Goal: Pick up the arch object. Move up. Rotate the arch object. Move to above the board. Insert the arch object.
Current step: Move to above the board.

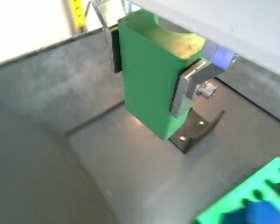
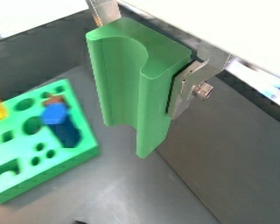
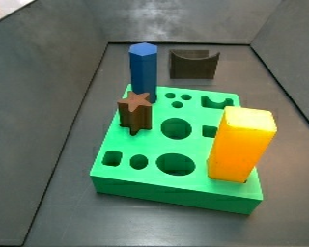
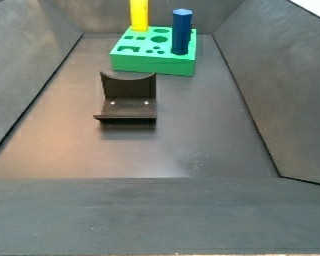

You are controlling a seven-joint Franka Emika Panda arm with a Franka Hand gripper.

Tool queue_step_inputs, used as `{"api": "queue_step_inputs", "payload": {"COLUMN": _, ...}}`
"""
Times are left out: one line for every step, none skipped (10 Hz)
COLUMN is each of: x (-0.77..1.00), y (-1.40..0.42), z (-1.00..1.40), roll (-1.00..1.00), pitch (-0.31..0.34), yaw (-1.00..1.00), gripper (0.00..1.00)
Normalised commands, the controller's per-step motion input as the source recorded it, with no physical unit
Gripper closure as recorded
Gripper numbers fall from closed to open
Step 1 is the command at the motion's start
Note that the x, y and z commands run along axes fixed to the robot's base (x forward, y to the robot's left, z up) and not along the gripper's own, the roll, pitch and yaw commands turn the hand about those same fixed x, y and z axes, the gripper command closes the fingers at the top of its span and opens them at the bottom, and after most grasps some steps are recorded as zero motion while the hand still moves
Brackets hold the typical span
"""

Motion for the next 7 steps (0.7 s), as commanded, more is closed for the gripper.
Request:
{"api": "queue_step_inputs", "payload": {"x": 0.42, "y": -1.00, "z": 0.03, "roll": 0.01, "pitch": 0.078, "yaw": 1.00, "gripper": 1.00}}
{"api": "queue_step_inputs", "payload": {"x": 0.44, "y": -1.00, "z": 0.03, "roll": 0.00, "pitch": 0.082, "yaw": 1.00, "gripper": 1.00}}
{"api": "queue_step_inputs", "payload": {"x": 0.43, "y": -1.00, "z": 0.04, "roll": 0.00, "pitch": 0.085, "yaw": 1.00, "gripper": 1.00}}
{"api": "queue_step_inputs", "payload": {"x": 0.44, "y": -1.00, "z": 0.04, "roll": 0.00, "pitch": 0.091, "yaw": 1.00, "gripper": 1.00}}
{"api": "queue_step_inputs", "payload": {"x": 0.46, "y": -1.00, "z": 0.04, "roll": -0.01, "pitch": 0.097, "yaw": 1.00, "gripper": 1.00}}
{"api": "queue_step_inputs", "payload": {"x": 0.47, "y": -1.00, "z": 0.04, "roll": -0.01, "pitch": 0.102, "yaw": 1.00, "gripper": 1.00}}
{"api": "queue_step_inputs", "payload": {"x": 0.49, "y": -1.00, "z": 0.05, "roll": 0.00, "pitch": 0.112, "yaw": 1.00, "gripper": 1.00}}
